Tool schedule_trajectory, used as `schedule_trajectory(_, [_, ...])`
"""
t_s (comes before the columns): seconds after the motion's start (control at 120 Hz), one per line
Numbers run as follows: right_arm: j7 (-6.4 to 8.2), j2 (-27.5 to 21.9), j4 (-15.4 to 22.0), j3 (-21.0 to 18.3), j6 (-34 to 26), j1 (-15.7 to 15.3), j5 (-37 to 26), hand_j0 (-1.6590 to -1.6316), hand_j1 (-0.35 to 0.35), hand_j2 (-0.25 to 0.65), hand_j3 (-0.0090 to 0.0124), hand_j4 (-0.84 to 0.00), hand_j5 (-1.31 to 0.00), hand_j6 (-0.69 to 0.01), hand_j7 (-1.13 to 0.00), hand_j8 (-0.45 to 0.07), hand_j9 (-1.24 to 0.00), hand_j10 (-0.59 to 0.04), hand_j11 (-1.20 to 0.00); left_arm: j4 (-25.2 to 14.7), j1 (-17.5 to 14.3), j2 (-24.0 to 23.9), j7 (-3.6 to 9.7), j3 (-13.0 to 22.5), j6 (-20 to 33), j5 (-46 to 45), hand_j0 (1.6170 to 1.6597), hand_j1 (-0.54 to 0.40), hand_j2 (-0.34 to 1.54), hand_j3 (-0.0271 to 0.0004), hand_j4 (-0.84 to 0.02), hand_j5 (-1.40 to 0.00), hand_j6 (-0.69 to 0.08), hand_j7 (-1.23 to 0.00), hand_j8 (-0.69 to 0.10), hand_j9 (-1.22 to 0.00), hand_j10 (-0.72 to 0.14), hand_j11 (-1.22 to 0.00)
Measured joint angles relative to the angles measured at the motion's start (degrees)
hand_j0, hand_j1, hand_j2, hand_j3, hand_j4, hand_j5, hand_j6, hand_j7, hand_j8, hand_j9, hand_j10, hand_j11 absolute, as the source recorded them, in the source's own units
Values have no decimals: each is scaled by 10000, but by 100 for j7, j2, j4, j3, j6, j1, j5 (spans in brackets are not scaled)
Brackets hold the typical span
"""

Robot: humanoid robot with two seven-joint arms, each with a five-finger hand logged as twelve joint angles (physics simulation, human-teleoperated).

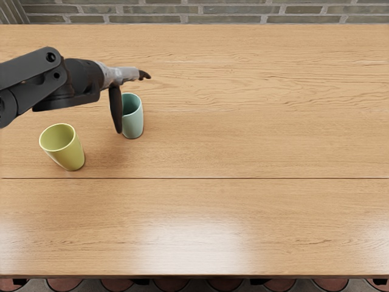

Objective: Pick up cup and place in cup with left hand

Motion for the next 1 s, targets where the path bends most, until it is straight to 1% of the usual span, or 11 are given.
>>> schedule_trajectory(0.125, [0,0,-1,0,0,0,0,-16581,-3490,0,0,-1,0,-2,0,-1,0,0,0,230,32,-96,0,20,172,158,16581,2668,153,0,-726,-907,-737,-905,-733,-904,-720,-903])
schedule_trajectory(0.217, [0,0,-1,1,0,0,0,-16581,-3490,0,0,-1,0,-1,0,-1,0,0,0,347,183,-235,0,24,239,277,16581,2531,176,0,-841,-1057,-852,-1055,-849,-1054,-835,-1053])
schedule_trajectory(0.3, [0,0,-1,1,0,0,0,-16581,-3490,0,0,-1,0,-1,0,-1,0,0,0,392,270,-249,0,26,322,379,16581,2454,191,0,-907,-1141,-919,-1139,-915,-1138,-901,-1137])
schedule_trajectory(0.4, [0,0,-1,1,0,0,0,-16581,-3490,0,0,-1,0,-1,0,-1,0,0,0,419,274,-297,0,34,422,495,16581,2393,202,0,-959,-1208,-970,-1206,-966,-1204,-953,-1203])
schedule_trajectory(0.492, [0,0,-1,1,0,0,0,-16581,-3490,0,0,-1,0,-1,0,-1,0,0,0,491,274,-378,0,136,486,536,16581,2355,208,0,-990,-1249,-1002,-1247,-998,-1246,-984,-1244])
schedule_trajectory(0.683, [0,0,-9,1,0,0,0,-16581,-3490,0,0,-1,0,-1,0,-1,0,0,0,625,268,-403,0,214,501,551,16581,2304,218,0,-1035,-1305,-1047,-1303,-1043,-1302,-1028,-1301])
schedule_trajectory(0.733, [0,0,-16,1,0,0,0,-16581,-3490,0,0,-1,0,-1,0,-1,0,0,0,641,274,-410,0,222,500,552,16581,2178,239,0,-1139,-1442,-1151,-1440,-1147,-1438,-1133,-1437])
schedule_trajectory(0.867, [0,0,-31,1,0,0,0,-16581,-3490,0,0,-1,0,-1,0,-1,0,0,0,717,270,-662,0,254,499,554,16581,1780,306,0,-1470,-1873,-1481,-1871,-1477,-1869,-1464,-1868])
schedule_trajectory(1.0, [0,0,-36,1,0,0,0,-16581,-3490,0,0,-1,0,-2,0,-1,0,0,0,816,265,-676,0,318,503,557,16581,1500,353,0,-1703,-2176,-1714,-2174,-1710,-2172,-1697,-2171])
